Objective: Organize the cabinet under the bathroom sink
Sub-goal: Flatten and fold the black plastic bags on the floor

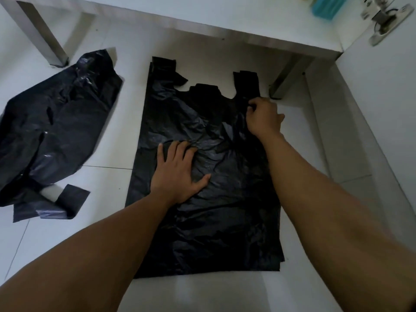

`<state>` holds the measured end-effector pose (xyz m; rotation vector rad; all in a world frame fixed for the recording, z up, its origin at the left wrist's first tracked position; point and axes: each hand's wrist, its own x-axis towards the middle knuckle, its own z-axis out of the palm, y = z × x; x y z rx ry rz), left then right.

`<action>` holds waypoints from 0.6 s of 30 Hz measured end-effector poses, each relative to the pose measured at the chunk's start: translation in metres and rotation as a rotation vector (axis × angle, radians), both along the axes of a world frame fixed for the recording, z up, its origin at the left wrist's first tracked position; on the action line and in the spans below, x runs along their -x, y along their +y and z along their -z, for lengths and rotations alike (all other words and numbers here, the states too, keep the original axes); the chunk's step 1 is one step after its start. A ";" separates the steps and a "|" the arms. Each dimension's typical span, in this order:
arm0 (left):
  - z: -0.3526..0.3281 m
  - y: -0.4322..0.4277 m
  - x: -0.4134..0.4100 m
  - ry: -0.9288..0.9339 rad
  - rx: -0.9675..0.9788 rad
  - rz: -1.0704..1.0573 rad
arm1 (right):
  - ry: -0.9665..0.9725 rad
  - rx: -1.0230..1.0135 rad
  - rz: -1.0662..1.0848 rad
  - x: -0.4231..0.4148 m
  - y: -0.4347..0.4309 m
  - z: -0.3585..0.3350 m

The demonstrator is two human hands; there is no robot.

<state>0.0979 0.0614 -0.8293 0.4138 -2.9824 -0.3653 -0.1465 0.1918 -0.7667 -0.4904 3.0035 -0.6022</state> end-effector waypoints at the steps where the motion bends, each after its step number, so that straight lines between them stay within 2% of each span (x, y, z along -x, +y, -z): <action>1: 0.001 0.000 0.000 -0.001 0.000 -0.002 | -0.018 -0.027 -0.017 0.017 -0.006 -0.001; 6: -0.001 0.000 0.001 -0.014 -0.006 -0.010 | -0.173 -0.310 -0.275 0.074 -0.020 -0.003; 12: -0.005 0.000 0.002 -0.044 0.007 -0.019 | -0.014 -0.502 -0.410 0.088 -0.025 -0.025; 14: -0.004 0.000 0.001 -0.035 0.004 -0.014 | -0.014 -0.479 -0.467 0.086 -0.024 -0.043; 18: -0.004 0.000 0.001 -0.028 -0.015 -0.014 | -0.137 -0.461 -0.535 0.091 -0.022 -0.069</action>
